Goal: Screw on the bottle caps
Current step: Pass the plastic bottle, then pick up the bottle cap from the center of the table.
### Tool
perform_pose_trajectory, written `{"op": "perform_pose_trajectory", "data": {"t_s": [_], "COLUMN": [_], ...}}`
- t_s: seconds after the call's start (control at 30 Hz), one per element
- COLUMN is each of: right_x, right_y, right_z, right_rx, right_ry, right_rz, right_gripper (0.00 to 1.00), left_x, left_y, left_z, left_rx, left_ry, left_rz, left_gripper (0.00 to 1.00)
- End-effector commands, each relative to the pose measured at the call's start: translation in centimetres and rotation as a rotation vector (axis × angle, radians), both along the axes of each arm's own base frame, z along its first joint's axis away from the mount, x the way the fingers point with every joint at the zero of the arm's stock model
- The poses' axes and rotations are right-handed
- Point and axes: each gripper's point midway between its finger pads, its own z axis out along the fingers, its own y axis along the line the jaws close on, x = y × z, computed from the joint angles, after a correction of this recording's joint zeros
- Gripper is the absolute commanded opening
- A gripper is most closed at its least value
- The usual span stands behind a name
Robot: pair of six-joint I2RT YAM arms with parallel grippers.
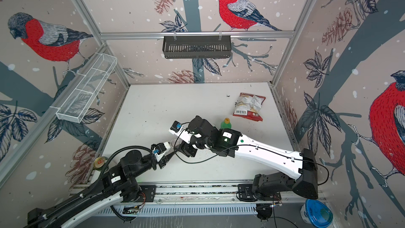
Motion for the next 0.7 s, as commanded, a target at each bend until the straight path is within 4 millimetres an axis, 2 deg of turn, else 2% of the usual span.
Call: {"op": "perform_pose_trajectory", "data": {"t_s": [0.0,0.1,0.2,0.23,0.27,0.37,0.4,0.67], "right_x": [0.8,2.6,5.7,7.0,8.1,11.0,11.9,15.1], "right_y": [-0.1,-1.4,-4.1,-5.2,-6.1,-8.8,-9.2,-11.0], "right_z": [1.5,2.6,3.8,3.8,3.6,2.8,1.9,-1.2], "right_rx": [0.046,0.071,0.118,0.132,0.14,0.135,0.112,0.032], "right_ry": [-0.024,-0.038,0.021,0.072,0.119,0.249,0.282,0.434], "right_rz": [-0.04,-0.136,-0.277,-0.336,-0.386,-0.522,-0.564,-0.776], "right_gripper": [0.67,0.73,0.82,0.96,1.0,1.0,1.0,1.0], "left_x": [0.1,0.0,-0.3,-0.4,-0.6,-1.2,-1.4,-2.9], "left_y": [0.0,0.0,-0.1,-0.2,-0.2,-0.5,-0.6,-1.3], "left_z": [0.5,0.3,0.4,0.4,0.5,0.5,0.6,0.6], "left_rx": [-0.022,-0.019,-0.024,-0.027,-0.032,-0.053,-0.059,-0.091], "left_ry": [-0.007,-0.003,-0.003,-0.003,-0.002,0.005,0.009,0.035], "left_rz": [0.005,0.0,-0.016,-0.024,-0.031,-0.066,-0.08,-0.161], "left_gripper": [0.41,0.41,0.41,0.41,0.41,0.41,0.41,0.41]}}
